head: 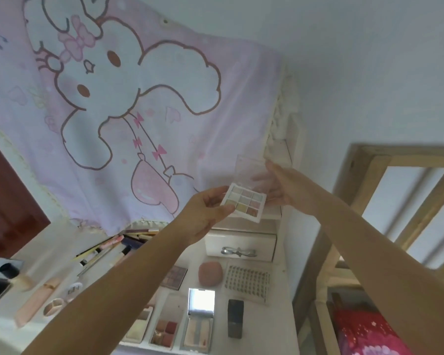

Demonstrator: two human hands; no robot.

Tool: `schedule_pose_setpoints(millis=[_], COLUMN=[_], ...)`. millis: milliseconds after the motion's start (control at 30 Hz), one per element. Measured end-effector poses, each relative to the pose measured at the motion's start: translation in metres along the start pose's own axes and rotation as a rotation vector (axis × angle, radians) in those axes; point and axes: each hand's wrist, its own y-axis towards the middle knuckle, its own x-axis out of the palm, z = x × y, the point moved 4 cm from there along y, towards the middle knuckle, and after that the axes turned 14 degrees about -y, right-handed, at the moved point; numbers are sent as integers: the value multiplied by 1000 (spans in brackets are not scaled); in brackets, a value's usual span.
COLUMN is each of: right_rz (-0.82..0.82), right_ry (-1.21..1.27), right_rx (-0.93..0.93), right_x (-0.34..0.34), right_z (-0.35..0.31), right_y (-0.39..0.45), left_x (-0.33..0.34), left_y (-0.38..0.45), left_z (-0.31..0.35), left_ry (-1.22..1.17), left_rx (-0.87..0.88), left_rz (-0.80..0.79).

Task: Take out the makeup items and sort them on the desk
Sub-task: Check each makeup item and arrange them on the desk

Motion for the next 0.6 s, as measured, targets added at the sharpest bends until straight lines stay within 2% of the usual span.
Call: schedule_pose_setpoints(millis=[100, 200, 367, 467, 600], right_rz=[77, 134, 24, -17, 3], right_ry=[77, 30, 15, 30, 124], right_rx=[129, 252, 515, 680, 799], right_x=[-4, 5, 40, 63, 79], right_z=[26, 69, 166, 220, 258], right_y=[1, 0, -15, -29, -42], left_x=[-6, -11, -28, -27, -10], left_y=[-5, -12, -37, -61, -77], left_z=[-19, -50, -136, -179, -203], left_ry=[174, 409, 637, 633, 676], left_rx=[-28, -92, -291, -365, -308], left_rz=[27, 13, 37, 99, 167])
